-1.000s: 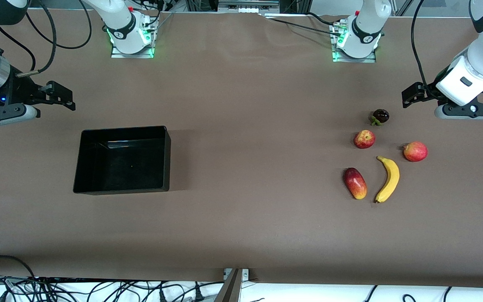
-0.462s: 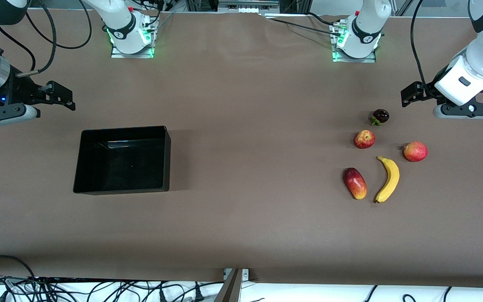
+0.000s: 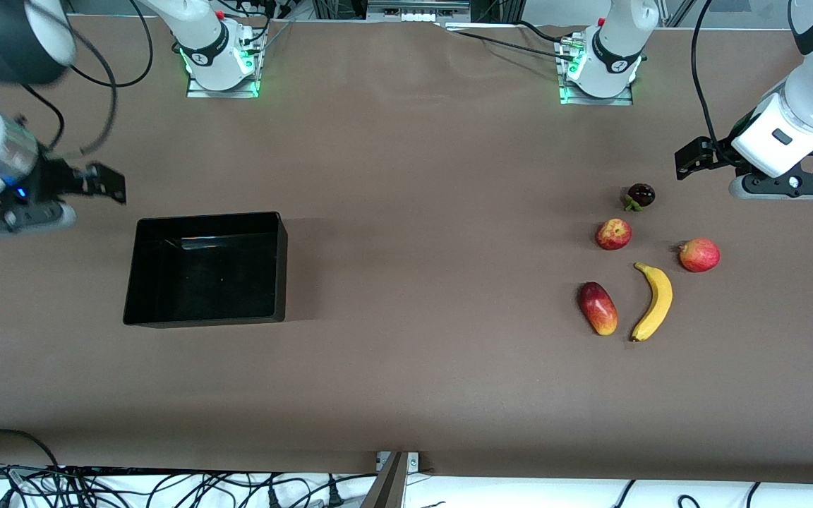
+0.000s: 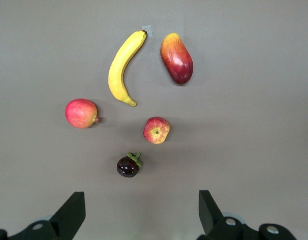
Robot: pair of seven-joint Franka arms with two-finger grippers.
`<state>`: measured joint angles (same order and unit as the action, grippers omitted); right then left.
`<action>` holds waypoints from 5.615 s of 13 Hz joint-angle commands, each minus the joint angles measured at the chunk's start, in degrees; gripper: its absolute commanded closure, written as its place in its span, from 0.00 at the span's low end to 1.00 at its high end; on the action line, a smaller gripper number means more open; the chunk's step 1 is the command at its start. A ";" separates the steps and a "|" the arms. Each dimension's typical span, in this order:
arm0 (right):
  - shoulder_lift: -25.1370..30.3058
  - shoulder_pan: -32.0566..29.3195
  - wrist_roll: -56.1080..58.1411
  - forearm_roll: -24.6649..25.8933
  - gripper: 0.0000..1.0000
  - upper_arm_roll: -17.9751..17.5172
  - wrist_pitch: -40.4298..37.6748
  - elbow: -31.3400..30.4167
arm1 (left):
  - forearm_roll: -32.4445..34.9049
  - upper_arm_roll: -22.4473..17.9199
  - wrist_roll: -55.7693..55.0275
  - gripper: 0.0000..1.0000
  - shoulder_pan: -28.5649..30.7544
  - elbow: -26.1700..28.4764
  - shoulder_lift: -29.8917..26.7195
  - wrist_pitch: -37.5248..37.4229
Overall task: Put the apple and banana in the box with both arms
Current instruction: 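Lower the right gripper against the black box's side wall, then push the black box with the right gripper toward the fruit, then lift the right gripper off the box while the left gripper reaches the apple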
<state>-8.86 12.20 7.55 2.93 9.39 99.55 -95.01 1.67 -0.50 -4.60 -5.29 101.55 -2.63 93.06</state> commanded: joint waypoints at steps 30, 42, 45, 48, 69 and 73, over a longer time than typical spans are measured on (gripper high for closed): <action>-14.78 0.43 -5.85 -12.95 1.00 -6.74 8.99 2.28 | -0.26 1.38 -0.15 0.00 -0.25 -1.35 -0.01 -2.00; -32.78 27.68 -40.05 -19.98 1.00 -10.53 17.32 19.07 | -0.26 1.21 0.03 0.00 0.19 -1.35 -0.01 -2.09; -34.37 30.50 -43.31 -19.02 1.00 -10.27 21.73 19.07 | -0.26 1.29 0.11 0.00 0.19 -1.35 -0.01 -2.09; -35.60 31.21 -43.40 -18.49 1.00 -10.27 23.14 19.07 | -0.26 1.20 0.11 0.00 0.19 -1.35 0.08 -2.09; -34.39 32.36 -43.58 -16.91 0.00 -6.06 21.68 22.05 | -0.18 1.21 19.41 0.00 0.63 2.33 11.84 6.31; -25.70 30.43 -33.86 -17.08 0.00 3.33 10.42 22.41 | 0.17 1.29 26.81 0.00 1.07 15.66 12.74 25.10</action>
<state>-39.25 43.75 -31.16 -14.63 9.70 114.52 -71.30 1.68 0.79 17.56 -4.57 109.88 11.81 110.74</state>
